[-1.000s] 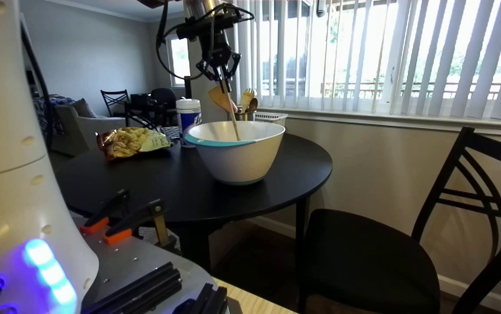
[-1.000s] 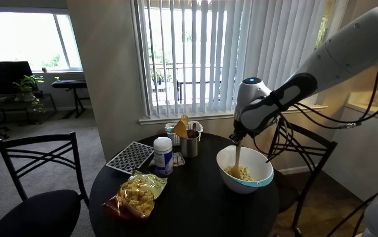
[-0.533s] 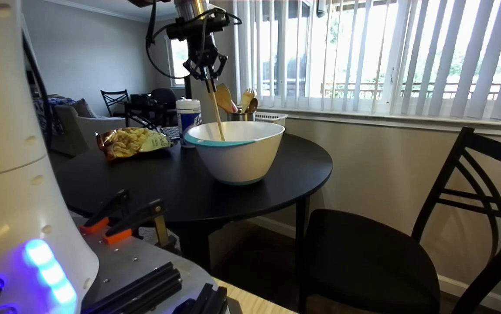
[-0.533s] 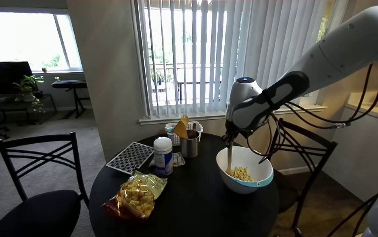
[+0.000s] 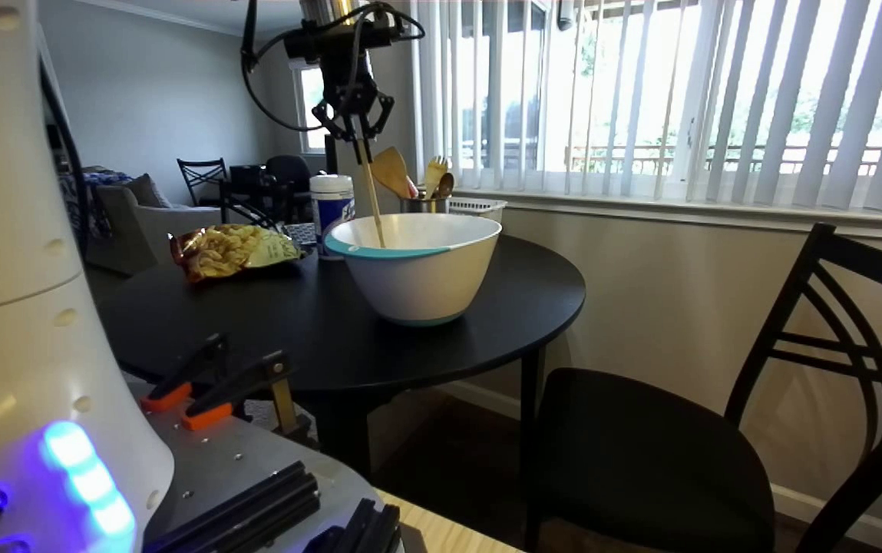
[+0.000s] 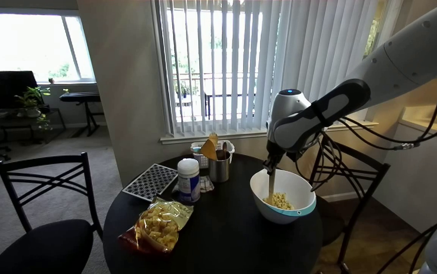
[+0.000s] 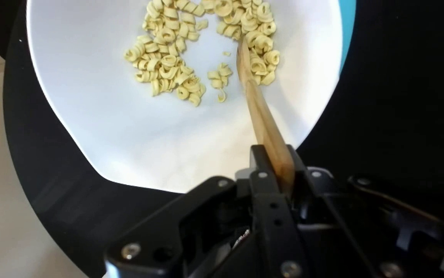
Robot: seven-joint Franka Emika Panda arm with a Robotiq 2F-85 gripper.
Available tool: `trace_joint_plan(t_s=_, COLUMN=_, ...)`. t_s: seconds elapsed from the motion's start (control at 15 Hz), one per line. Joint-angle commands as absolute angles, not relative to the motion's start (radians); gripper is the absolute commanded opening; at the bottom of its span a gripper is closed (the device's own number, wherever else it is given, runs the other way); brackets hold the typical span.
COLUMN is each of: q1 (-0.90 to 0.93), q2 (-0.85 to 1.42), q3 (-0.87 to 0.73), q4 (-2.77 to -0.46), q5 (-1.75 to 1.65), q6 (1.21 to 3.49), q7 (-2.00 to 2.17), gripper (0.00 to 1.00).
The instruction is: Use the cooking stick to stir the contents of the white bowl
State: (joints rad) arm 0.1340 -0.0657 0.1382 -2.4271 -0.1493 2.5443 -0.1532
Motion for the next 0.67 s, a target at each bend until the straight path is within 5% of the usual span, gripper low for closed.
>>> trace_joint_plan(t_s=0.0, q1=0.131, q2=-0.125, q3=0.119, q4=-2.523, q5=-0.105, q6=2.511, q7=-0.198, gripper=0.05)
trace_joint_plan(t_s=0.6, q1=0.089, q2=-0.152, q3=0.036, q4=-2.548, q5=-0.086, q6=2.513, q7=-0.167, gripper=0.04)
